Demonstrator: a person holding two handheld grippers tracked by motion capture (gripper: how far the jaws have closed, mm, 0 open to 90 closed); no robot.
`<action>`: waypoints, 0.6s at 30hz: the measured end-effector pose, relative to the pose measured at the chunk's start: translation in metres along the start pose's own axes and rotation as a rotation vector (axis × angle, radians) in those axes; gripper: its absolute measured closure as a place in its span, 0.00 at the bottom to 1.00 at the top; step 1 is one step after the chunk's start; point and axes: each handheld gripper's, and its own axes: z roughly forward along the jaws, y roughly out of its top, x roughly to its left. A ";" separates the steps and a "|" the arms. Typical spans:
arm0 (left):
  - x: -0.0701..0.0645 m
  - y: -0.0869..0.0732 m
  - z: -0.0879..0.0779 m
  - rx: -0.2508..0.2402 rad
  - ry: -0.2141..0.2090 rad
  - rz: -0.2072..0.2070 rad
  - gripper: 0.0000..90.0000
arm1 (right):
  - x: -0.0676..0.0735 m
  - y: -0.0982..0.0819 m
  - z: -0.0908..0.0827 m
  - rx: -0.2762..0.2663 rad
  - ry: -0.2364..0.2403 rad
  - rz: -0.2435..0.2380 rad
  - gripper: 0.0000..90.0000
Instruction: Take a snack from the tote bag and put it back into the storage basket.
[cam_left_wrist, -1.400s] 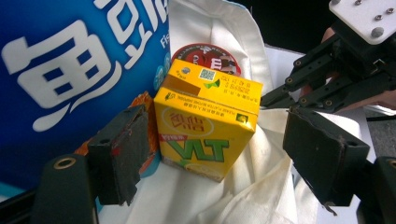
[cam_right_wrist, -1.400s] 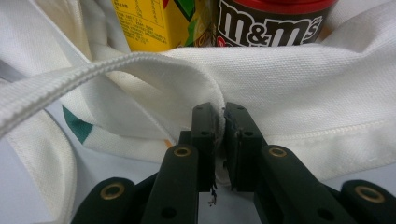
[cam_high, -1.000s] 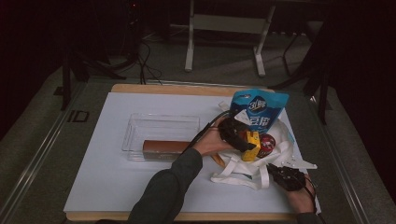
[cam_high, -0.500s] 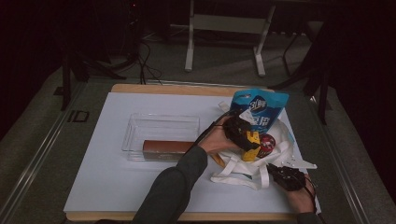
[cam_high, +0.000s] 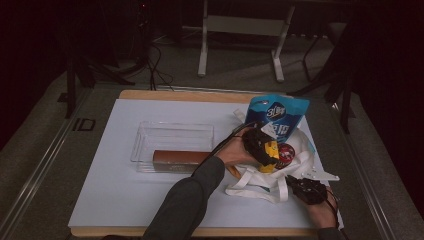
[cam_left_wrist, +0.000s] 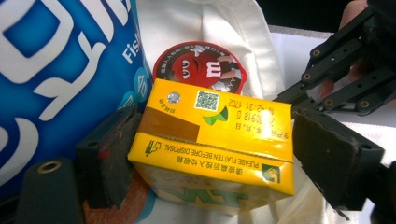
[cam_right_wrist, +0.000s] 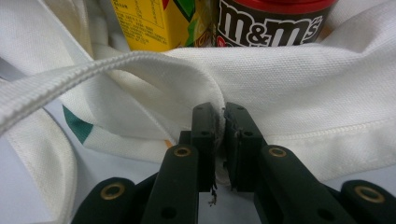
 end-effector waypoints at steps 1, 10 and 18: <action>0.000 -0.001 0.001 0.009 0.001 0.004 0.21 | 0.000 0.000 0.000 0.000 0.000 0.000 0.92; -0.001 -0.009 0.008 0.072 0.002 0.018 0.27 | 0.000 0.000 0.000 0.001 -0.001 -0.001 0.92; -0.001 -0.011 0.010 0.076 0.005 0.021 0.30 | 0.000 0.000 0.000 0.001 -0.001 -0.001 0.92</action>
